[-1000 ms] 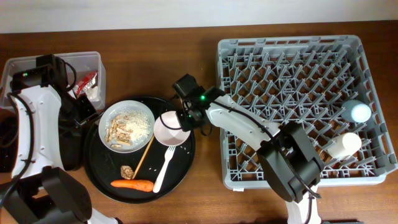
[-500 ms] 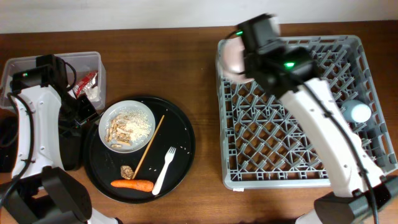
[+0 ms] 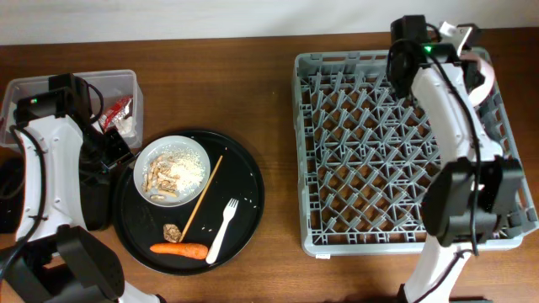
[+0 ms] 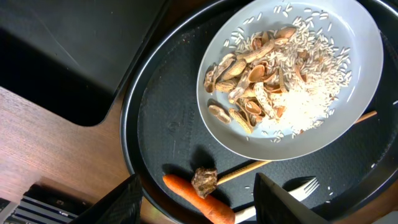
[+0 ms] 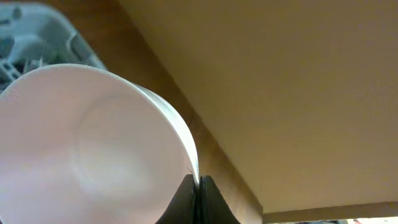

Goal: Sort waste into correct bins and load items into the dishwasher rack
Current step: 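Place the pink bowl upside down at the rack's back with the right gripper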

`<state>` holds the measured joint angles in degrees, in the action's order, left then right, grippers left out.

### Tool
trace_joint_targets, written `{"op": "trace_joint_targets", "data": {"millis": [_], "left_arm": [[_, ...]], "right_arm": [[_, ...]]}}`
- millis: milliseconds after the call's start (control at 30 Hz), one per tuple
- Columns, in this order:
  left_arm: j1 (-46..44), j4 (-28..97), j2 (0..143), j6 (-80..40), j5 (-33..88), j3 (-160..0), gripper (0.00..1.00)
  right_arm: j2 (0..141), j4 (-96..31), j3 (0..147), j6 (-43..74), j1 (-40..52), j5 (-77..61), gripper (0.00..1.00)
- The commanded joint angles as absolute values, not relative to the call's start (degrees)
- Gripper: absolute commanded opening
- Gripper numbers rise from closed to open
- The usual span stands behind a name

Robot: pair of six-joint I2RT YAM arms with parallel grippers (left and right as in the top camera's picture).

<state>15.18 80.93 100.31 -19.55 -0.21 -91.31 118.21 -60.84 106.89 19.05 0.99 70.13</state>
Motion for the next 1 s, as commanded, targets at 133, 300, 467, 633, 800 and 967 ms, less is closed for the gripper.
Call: {"op": "trace_joint_targets", "data": {"millis": [133,300,467,633,800,967], "left_arm": [[15.29,79.75,100.38,-20.34,0.23,-91.55,0.57],[15.29,79.53,100.38,-20.34,0.21,-91.55,0.57],[15.29,79.35,100.38,-20.34,0.21,-91.55,0.57],[15.29,79.35,100.38,-20.34,0.21,-91.55,0.57],[15.29,79.15,100.38,-20.32,0.21,-91.55,0.57],[15.29,78.94,100.38,-20.34,0.21,-91.55,0.57]], "right_arm": [[124.51,-60.6,106.15,21.98,6.98,66.37,0.04],[124.57,-60.8,106.06,21.96,9.13,59.96,0.04],[124.57,-62.02,106.06,21.3,8.88,69.78,0.04],[124.57,-62.48,106.06,21.3,8.88,77.21,0.04],[124.57,-63.53,105.54,21.54,8.08,78.56,0.04],[124.57,-67.18,104.86,25.21,6.98,76.09,0.04]]}}
